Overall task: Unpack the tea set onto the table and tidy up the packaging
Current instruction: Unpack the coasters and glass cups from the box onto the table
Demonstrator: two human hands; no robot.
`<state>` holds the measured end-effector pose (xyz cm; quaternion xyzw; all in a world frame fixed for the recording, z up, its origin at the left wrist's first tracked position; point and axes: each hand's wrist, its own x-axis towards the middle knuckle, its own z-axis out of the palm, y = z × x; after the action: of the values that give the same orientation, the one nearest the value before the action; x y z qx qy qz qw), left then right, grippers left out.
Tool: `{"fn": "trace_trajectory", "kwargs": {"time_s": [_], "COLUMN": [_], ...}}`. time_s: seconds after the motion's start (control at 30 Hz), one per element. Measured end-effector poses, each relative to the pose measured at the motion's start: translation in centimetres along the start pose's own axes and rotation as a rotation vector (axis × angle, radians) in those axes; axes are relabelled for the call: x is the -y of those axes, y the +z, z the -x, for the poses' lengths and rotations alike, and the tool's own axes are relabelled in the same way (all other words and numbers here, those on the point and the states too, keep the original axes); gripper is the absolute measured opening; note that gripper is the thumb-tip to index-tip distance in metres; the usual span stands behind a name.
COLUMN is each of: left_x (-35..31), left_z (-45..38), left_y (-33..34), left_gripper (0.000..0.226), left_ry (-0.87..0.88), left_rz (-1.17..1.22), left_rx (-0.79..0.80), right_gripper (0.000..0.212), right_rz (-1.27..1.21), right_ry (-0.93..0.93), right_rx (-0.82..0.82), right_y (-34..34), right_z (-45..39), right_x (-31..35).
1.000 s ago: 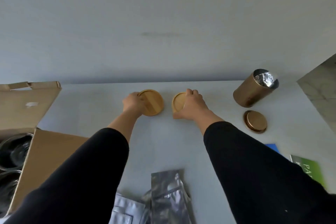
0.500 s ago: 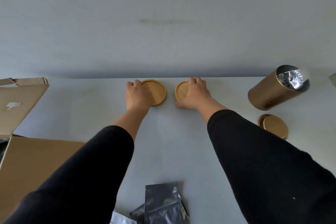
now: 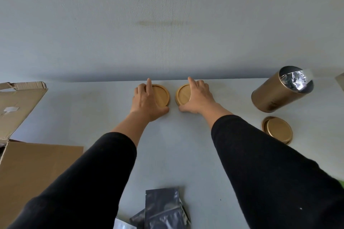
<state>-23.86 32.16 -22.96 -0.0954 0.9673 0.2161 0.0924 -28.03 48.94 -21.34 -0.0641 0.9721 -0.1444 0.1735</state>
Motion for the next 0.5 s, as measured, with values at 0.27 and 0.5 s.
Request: {"fn": "trace_trajectory", "kwargs": {"time_s": [0.27,0.5], "left_x": [-0.1,-0.2], "left_z": [0.3,3.6], "left_y": [-0.4,-1.6], "left_gripper": [0.122,0.121], "left_ry": [-0.013,-0.005], "left_rz": [0.134,0.170], "left_rx": [-0.038,-0.096], "right_gripper": [0.117,0.116], "right_rz": [-0.038,-0.057], "right_ry": [-0.023,-0.016], "right_rx": [-0.001,-0.069], "right_y": [-0.4,-1.8], "right_z": [0.1,3.3], "right_x": [-0.1,0.4]}}
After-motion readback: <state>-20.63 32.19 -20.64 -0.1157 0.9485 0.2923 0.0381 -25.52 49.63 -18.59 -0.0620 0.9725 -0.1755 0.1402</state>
